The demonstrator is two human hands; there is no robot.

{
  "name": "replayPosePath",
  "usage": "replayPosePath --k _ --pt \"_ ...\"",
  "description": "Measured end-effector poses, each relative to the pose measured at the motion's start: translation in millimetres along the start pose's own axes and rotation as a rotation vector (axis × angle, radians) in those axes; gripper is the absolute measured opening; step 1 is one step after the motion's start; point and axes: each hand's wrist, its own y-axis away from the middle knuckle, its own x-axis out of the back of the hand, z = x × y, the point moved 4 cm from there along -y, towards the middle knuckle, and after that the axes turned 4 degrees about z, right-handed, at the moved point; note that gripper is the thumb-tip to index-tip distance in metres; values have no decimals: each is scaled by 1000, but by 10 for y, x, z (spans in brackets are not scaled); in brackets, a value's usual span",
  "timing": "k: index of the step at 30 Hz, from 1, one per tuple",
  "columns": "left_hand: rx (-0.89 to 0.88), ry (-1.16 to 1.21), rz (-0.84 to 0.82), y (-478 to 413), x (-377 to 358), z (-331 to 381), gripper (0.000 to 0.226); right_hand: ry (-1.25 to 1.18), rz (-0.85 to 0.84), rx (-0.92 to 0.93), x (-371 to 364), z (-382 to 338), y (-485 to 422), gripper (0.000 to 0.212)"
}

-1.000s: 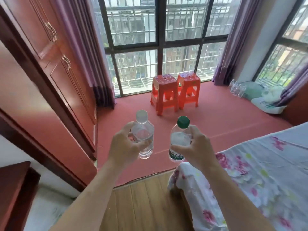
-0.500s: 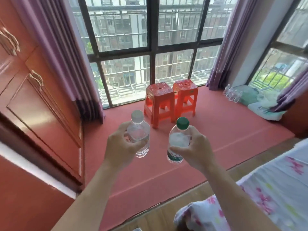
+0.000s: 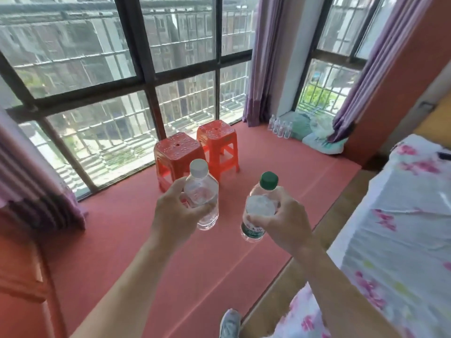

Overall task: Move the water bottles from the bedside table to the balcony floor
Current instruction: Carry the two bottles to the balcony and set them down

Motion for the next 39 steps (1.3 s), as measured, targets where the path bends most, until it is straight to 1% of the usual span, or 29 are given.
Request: replayPosePath --k 5,9,12,15,20,26,33,36,39 --pt "-11 -17 -45 -870 -350 -13 54 -17 39 -81 10 203 -799 54" --pt "-46 -24 -37 -1491 -616 19 60 -37 51 -97 -7 248 -1425 55" --pt "-61 -2 -45 -1843 -811 77 59 -19 71 -104 -1 235 -1828 56" --pt "-59 7 -96 -2244 -993 56 56 -17 88 -108 -16 218 -2205 55" --pt "-87 24 -156 -2984 -1322 -18 60 22 127 -135 -89 275 -2843 56" --pt "-129 73 -247 -3915 -1780 -170 64 77 230 -193 -139 334 -3574 58" --pt "-188 111 -408 -4846 -2557 -12 59 26 373 -290 -5 494 -4272 54" --pt "-195 121 -472 -5149 -2984 81 60 17 434 -350 145 707 -4540 48" --pt "-199 127 -522 -5435 -3509 164 64 1 482 -377 271 1027 -4890 48"
